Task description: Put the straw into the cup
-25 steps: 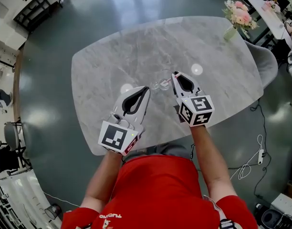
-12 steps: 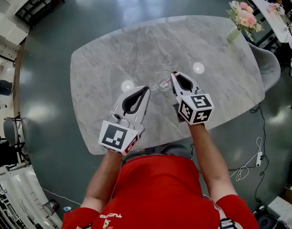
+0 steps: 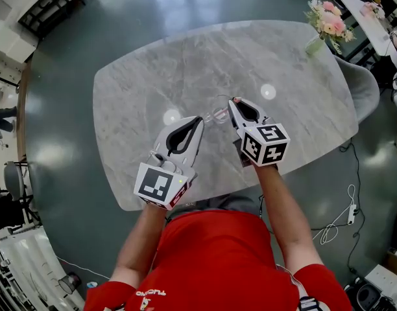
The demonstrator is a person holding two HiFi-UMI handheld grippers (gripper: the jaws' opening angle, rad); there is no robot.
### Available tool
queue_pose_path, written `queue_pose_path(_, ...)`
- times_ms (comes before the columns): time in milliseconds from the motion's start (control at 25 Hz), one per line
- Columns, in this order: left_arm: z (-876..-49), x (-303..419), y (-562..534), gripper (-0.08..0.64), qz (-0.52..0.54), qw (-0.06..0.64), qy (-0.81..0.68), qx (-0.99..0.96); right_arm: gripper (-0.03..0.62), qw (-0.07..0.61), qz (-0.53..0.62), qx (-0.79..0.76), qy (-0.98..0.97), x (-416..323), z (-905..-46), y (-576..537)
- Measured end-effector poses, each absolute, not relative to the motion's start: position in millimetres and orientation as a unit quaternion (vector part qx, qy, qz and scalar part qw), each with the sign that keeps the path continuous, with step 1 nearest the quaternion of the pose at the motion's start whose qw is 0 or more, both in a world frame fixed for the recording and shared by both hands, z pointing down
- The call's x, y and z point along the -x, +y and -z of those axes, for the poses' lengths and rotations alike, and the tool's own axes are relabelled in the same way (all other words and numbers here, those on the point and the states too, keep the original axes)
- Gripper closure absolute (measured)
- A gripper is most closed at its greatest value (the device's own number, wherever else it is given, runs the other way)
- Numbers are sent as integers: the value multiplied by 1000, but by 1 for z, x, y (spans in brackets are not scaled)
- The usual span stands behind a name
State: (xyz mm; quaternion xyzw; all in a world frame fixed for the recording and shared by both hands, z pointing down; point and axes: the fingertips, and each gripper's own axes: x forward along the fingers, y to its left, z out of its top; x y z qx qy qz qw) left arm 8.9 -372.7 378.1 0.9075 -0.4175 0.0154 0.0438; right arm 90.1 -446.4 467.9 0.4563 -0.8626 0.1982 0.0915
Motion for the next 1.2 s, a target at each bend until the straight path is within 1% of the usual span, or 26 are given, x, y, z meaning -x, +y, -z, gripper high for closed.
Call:
queue_pose_path(40,-378,-9,-372,554,-16,44,-417,-908,566,101,-192,-458,-862,-90,-469,-446)
queue_pose_path(80,-378,-9,-372,554,-16,44,-416,-908,545,111,-187,-459,-861,-91,-470,-446)
queue_pose_path(160,-378,-10,-370,554,-17,44,-413,-909,485,131,-180,-461,-859,-92,-473,-446)
queue_pose_path(280,-379,-9,-368,554,-18,45,-411,-910,443,167,-172,-467,-851,-95,-481,-444)
queue_pose_path(400,-380,-7,-366,554,-17,44,-409,-911,419,211,-180,-465,-840,-97,-494,-440)
queue_pose_path(520,-379,-6,-363,554,-15,43,-402,-914,411,244,-195,-463,-829,-100,-505,-432)
queue_pose_path(640,-377,-7,-359,554,-12,41,-399,-916,411,256,-203,-469,-821,-105,-510,-425)
queue_pose_path(880,-370,-5,-348,554,-6,35,-383,-923,411,217,-177,-489,-826,-104,-477,-398)
queue_pose_path(960,-366,-5,-342,554,-3,31,-375,-926,429,199,-151,-490,-835,-98,-457,-383)
queue_pose_path(1080,-360,-6,-334,554,1,27,-364,-931,538,166,-117,-497,-843,-90,-425,-363)
queue_pose_path(1120,-358,-6,-330,554,1,26,-362,-932,559,155,-110,-500,-845,-87,-415,-357)
queue_pose_path(1200,-354,-7,-323,554,4,23,-354,-935,578,134,-99,-504,-847,-82,-399,-345)
